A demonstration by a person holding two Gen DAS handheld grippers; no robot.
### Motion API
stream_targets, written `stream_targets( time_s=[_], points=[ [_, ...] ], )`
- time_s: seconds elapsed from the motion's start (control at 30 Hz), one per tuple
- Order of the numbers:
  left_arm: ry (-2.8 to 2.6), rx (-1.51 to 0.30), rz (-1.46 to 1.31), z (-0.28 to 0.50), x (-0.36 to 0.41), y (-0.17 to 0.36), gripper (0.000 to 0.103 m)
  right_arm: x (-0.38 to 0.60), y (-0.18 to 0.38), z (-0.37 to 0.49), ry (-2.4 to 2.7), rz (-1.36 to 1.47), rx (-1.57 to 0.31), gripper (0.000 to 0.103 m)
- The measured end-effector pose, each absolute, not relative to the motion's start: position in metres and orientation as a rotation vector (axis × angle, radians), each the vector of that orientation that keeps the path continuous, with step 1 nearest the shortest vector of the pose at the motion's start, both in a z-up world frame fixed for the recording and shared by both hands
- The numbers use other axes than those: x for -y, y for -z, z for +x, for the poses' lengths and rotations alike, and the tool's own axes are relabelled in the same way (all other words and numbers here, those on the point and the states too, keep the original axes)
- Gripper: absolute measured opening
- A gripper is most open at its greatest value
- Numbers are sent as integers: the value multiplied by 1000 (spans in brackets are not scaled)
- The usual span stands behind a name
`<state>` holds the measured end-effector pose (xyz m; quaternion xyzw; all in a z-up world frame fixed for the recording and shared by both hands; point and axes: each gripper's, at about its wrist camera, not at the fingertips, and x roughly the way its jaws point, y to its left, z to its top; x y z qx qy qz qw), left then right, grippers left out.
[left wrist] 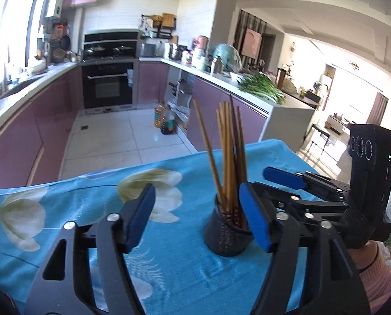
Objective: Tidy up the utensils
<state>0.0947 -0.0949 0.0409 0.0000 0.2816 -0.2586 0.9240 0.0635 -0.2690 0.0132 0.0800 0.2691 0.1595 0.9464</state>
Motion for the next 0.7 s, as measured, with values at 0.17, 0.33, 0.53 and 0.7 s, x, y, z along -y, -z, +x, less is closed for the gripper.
stream_targets(
  time_s=[0.17,0.33,0.53,0.7],
  points=[
    [427,-479,15,74,73,-43,98,262,-13,52,-281,118,-512,81],
    [347,-429,0,56,54,-44,98,252,-17,38,-229,61,-441,96],
    [245,-336,12,31,35,-47,98,243,-20,25,-203,43,-378,96],
    [165,-272,13,14,25,-50,98,239,-23,11,-170,38,-323,96]
  ],
)
